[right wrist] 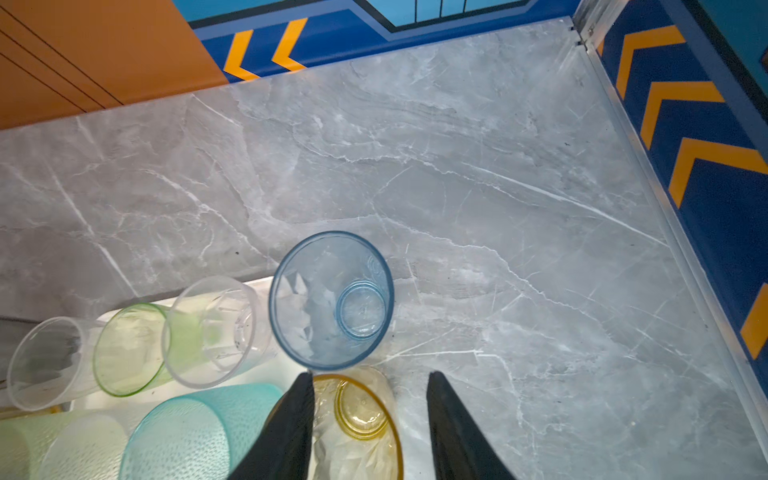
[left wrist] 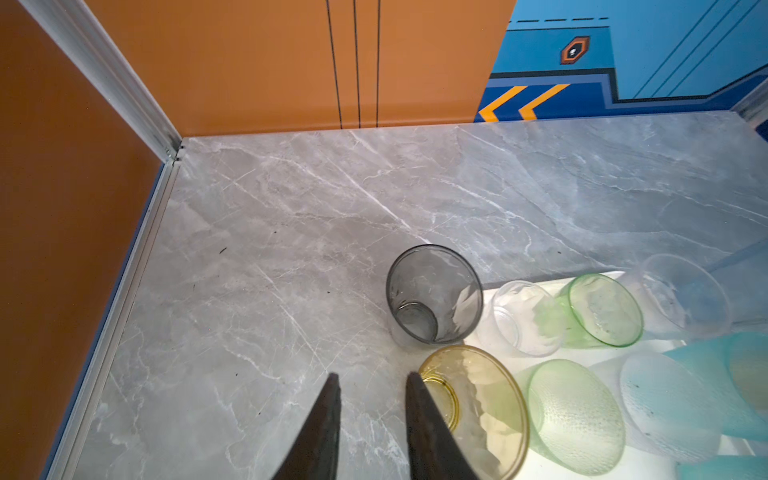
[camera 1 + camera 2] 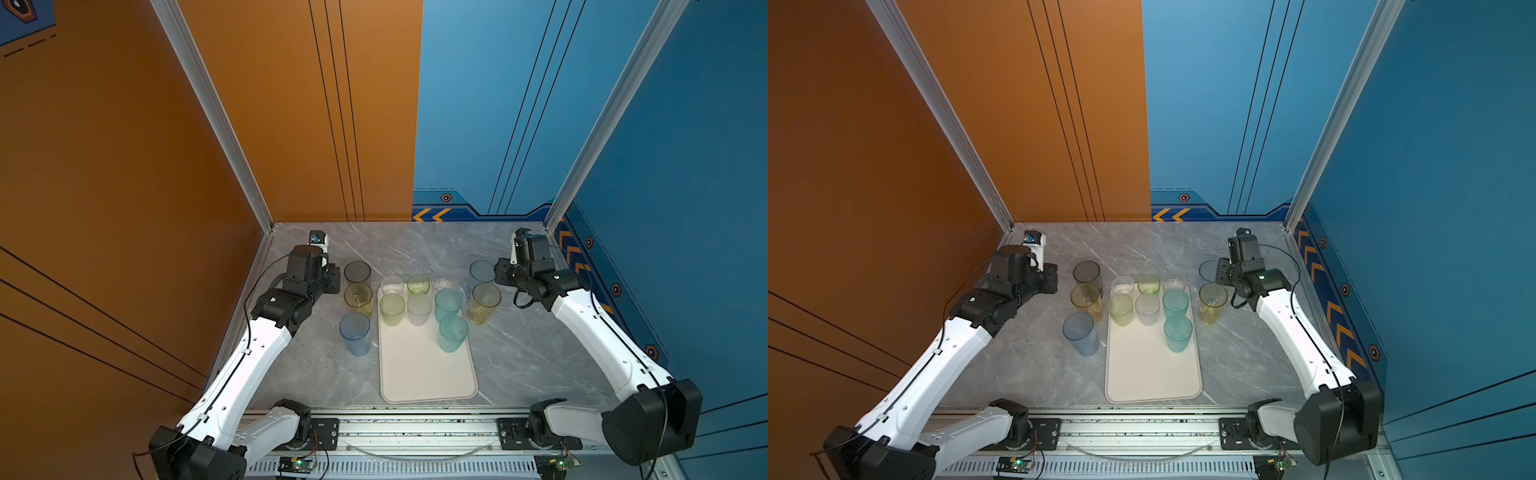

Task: Place the glasses into the tray
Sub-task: 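Lower the right gripper onto the pale blue cup's rim and close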

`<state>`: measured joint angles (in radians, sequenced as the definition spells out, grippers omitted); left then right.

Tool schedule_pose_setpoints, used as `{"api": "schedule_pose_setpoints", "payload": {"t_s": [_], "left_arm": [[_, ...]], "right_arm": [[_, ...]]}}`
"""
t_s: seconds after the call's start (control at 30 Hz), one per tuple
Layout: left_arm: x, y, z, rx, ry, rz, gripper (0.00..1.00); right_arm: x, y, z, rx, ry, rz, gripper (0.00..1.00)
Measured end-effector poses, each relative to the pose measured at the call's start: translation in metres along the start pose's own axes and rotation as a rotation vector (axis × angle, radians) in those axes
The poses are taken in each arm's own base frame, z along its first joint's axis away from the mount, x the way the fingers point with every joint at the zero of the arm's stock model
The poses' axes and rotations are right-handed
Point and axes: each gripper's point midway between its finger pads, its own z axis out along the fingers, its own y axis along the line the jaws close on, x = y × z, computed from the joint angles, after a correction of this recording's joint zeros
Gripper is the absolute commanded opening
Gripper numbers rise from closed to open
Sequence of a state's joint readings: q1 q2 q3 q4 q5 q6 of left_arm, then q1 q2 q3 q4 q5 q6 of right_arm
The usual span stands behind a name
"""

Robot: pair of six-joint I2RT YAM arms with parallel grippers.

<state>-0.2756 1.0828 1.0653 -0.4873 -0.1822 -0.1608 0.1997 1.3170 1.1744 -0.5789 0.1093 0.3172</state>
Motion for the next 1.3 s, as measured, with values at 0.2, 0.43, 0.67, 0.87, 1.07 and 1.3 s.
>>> {"api": "schedule_pose_setpoints", "payload": {"t_s": [0.2,0.43,0.67,0.87,1.07,1.3], "left_arm": [[0.012,0.0,0.008,0.012,0.018,-0.019,0.28],[0.021,-0.002,0.012,0.023,0.041,-0.02,0.28],[0.021,-0.003,0.013,0.027,0.039,-0.022,0.28],[0.02,-0.003,0.013,0.034,0.035,-0.024,0.28],[0.019,-0.005,0.014,0.04,0.032,-0.025,0.28],[0.02,-0.005,0.015,0.043,0.037,-0.028,0.28]], "right_arm": [[0.0,-0.008,0.02,0.029,0.06,0.006,0.35],[-0.001,0.0,0.04,0.016,0.108,-0.005,0.28],[0.002,-0.003,0.059,0.023,0.152,-0.006,0.26],[0.005,-0.008,0.066,0.027,0.173,0.0,0.25],[0.01,-0.005,0.074,0.01,0.202,0.001,0.25],[0.015,-0.002,0.083,-0.001,0.226,0.001,0.24]]}}
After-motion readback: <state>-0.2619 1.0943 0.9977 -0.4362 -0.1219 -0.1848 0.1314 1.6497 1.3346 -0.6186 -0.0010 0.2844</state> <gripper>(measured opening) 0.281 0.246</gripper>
